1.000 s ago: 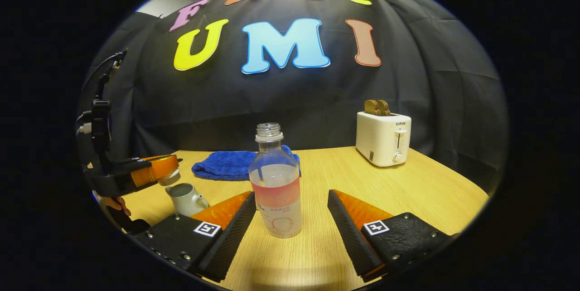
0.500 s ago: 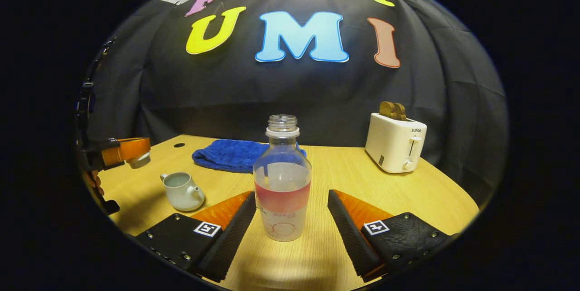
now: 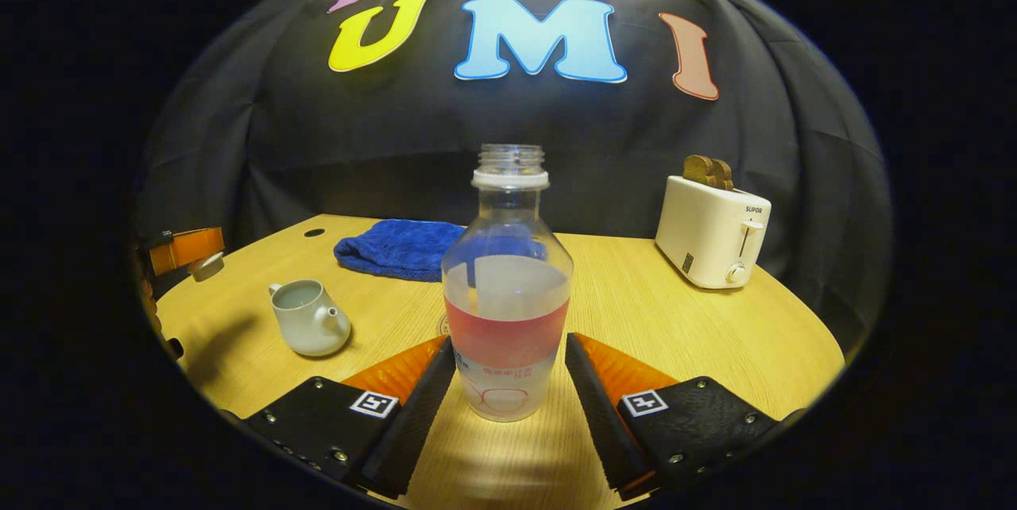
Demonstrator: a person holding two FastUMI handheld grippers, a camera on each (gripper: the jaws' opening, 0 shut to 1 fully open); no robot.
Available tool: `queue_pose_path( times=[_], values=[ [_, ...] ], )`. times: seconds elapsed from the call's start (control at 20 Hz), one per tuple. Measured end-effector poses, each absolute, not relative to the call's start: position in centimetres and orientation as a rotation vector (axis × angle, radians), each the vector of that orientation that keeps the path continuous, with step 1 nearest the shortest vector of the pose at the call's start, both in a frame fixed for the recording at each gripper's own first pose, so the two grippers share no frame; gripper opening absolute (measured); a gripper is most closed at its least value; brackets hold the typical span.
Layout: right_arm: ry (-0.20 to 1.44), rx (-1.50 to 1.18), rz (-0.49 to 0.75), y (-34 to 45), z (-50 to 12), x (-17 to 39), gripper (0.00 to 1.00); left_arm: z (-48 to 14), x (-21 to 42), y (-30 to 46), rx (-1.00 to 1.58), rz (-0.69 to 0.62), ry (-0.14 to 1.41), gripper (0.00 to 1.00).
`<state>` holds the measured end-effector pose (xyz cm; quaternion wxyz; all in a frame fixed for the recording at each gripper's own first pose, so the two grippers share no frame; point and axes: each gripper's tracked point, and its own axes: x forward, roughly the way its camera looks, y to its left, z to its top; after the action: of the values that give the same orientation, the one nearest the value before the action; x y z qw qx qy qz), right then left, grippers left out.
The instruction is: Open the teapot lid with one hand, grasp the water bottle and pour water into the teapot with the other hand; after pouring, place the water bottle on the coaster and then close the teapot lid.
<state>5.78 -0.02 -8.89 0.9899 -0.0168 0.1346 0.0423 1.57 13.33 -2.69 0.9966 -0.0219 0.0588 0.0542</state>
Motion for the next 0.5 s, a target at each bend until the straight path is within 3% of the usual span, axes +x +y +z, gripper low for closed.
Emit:
queue_pose_path(
  times=[0.1,0.2,0.5],
  values=[
    [0.278,-0.036,0.096,0.3,-9.4,5.9,0.86,-3.0,1.4,13.7,-0.05,0.11,0.124,0.1],
    [0.275,-0.035,0.107,0.3,-9.3,6.0,0.78,-3.4,1.2,13.9,-0.056,0.11,0.13,0.1],
    [0.253,-0.139,0.085,0.1,-8.2,6.2,0.77,-4.0,0.8,14.6,-0.071,0.113,0.138,0.09]
  ],
)
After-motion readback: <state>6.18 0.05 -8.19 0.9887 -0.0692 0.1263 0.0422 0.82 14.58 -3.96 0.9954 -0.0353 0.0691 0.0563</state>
